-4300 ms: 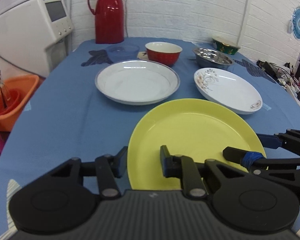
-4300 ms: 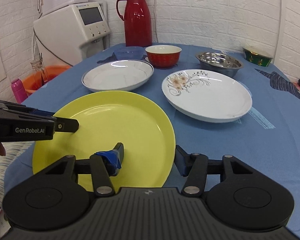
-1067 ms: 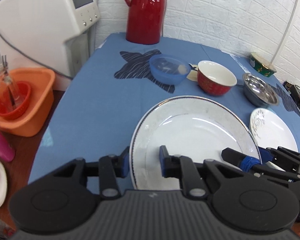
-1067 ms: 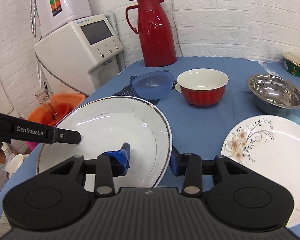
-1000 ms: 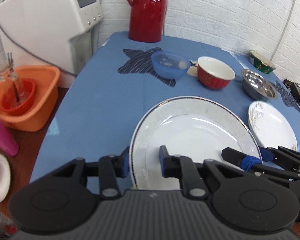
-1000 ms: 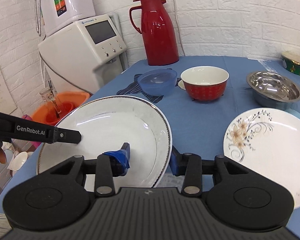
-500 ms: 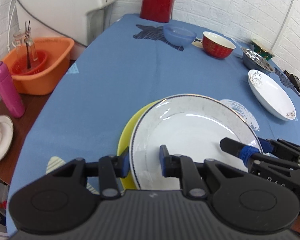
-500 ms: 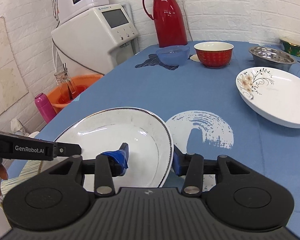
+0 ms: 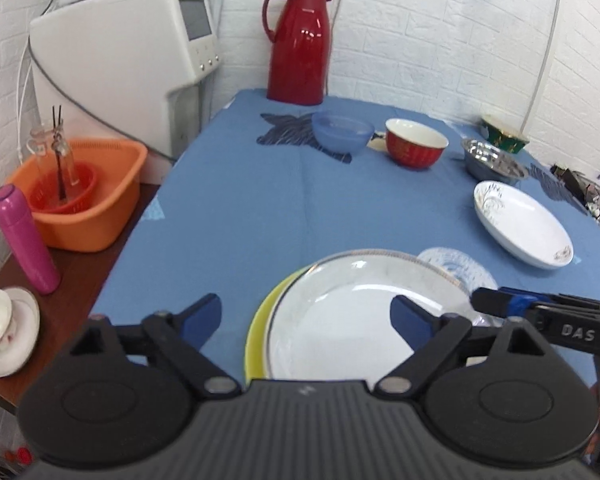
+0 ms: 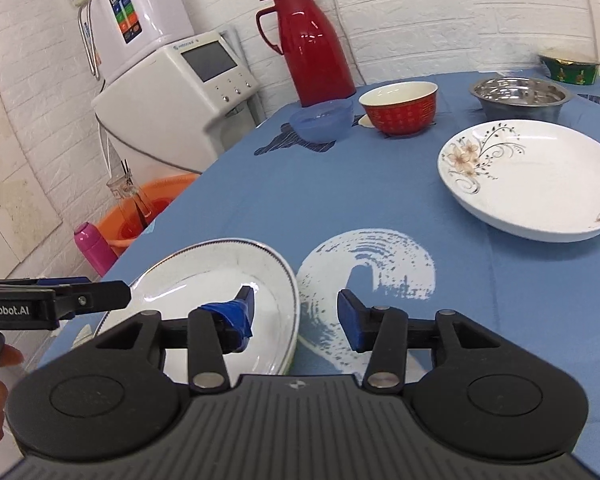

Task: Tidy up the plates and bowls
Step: 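Move both tools to the white floral plate and close on its rim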

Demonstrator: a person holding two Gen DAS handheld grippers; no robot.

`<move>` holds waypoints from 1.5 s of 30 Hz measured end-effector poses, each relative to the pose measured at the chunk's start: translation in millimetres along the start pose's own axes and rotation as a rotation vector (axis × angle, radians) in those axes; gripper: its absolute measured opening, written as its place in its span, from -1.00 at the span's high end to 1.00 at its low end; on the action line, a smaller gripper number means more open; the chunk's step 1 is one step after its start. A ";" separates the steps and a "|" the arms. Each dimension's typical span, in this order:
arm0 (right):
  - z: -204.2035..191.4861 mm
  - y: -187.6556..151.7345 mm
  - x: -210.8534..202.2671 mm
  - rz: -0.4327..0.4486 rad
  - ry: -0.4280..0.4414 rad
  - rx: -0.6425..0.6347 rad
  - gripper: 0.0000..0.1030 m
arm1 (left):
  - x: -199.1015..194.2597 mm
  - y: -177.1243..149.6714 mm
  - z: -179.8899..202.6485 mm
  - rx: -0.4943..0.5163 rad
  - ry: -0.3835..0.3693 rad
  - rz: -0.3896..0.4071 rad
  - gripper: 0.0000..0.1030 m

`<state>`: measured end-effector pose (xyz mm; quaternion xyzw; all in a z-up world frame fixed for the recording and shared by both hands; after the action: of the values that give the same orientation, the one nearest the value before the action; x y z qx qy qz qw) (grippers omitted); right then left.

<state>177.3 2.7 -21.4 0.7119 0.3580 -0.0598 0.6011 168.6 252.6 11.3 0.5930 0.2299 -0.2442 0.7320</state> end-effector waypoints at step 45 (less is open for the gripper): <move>192.2 60.6 24.2 -0.068 -0.241 0.035 0.48 | 204.2 63.4 209.9 0.145 -0.165 -0.332 0.28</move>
<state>296.7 -160.7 -36.6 0.6976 0.3060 -0.1714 0.6248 376.7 40.6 -28.6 0.5762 0.2457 -0.4251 0.6534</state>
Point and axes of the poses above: each gripper's, at about its wrist camera, not at the fingertips, and x roughly the way its jaws point, z to its right, y to its top, the point moved 3 cm from there along x, roughly the way its jaws point, and after that the axes turned 5 degrees about -x, right-handed, at the moved point
